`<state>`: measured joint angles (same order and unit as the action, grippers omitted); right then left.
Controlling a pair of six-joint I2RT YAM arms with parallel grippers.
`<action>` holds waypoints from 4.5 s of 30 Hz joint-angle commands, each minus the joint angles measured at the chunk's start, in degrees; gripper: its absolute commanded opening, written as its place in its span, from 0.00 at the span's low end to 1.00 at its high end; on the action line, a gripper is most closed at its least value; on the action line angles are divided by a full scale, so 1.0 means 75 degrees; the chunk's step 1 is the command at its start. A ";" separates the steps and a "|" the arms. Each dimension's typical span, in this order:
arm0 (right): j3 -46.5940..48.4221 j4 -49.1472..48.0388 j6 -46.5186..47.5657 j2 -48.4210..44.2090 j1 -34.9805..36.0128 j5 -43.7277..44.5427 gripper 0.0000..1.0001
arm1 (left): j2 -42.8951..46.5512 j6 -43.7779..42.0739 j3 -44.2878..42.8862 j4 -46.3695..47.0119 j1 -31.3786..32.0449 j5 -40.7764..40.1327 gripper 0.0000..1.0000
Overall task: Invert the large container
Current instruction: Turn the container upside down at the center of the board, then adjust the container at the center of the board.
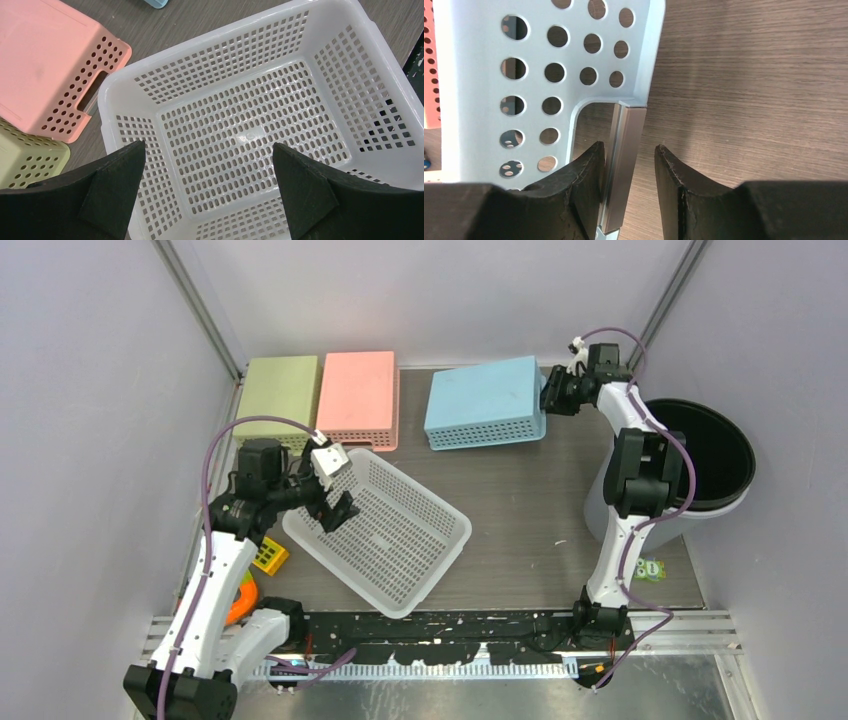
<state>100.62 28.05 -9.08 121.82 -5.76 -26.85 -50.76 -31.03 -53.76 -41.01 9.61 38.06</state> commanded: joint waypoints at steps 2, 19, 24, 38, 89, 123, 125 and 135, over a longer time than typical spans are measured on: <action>-0.0186 -0.0680 -0.0506 -0.0513 -0.0259 -0.0502 0.46 | 0.0100 0.0076 -0.0039 0.0079 -0.0084 0.0294 1.00; -0.0029 -0.0573 -0.0684 -0.1016 -0.0250 -0.0551 0.49 | 0.0078 0.0104 -0.0039 0.0104 -0.0143 0.0368 1.00; -0.0210 -0.0372 0.0327 -0.1541 0.0047 -0.0387 0.50 | 0.0089 0.0111 -0.0039 0.0102 -0.0165 0.0384 1.00; -0.1795 -0.0507 0.4039 -0.3279 0.3161 0.1424 0.64 | 0.0040 0.0110 -0.0017 0.0130 -0.0202 0.0395 1.00; -0.2590 0.1134 0.3843 -0.3119 0.1331 0.1499 0.53 | -0.8291 0.1434 -0.6965 0.1155 0.2440 -0.3182 1.00; 0.4272 -0.0073 0.0191 0.2178 0.0961 0.0490 0.60 | -0.8576 -0.0910 -0.5895 0.2351 0.3705 -0.7245 1.00; 0.4357 -0.0095 0.0196 0.2336 0.0966 0.0412 0.60 | -0.8750 -0.0961 -0.5985 0.2348 0.3741 -0.7322 1.00; 0.4480 -0.0020 0.0287 0.2837 0.0967 0.0038 0.60 | -0.9845 -0.1148 -0.6819 0.2641 0.3735 -0.8248 1.00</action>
<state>132.22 29.10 -6.85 142.56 1.50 -23.90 -122.83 -38.09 -101.62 -24.77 37.52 -19.31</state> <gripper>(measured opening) 0.599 0.996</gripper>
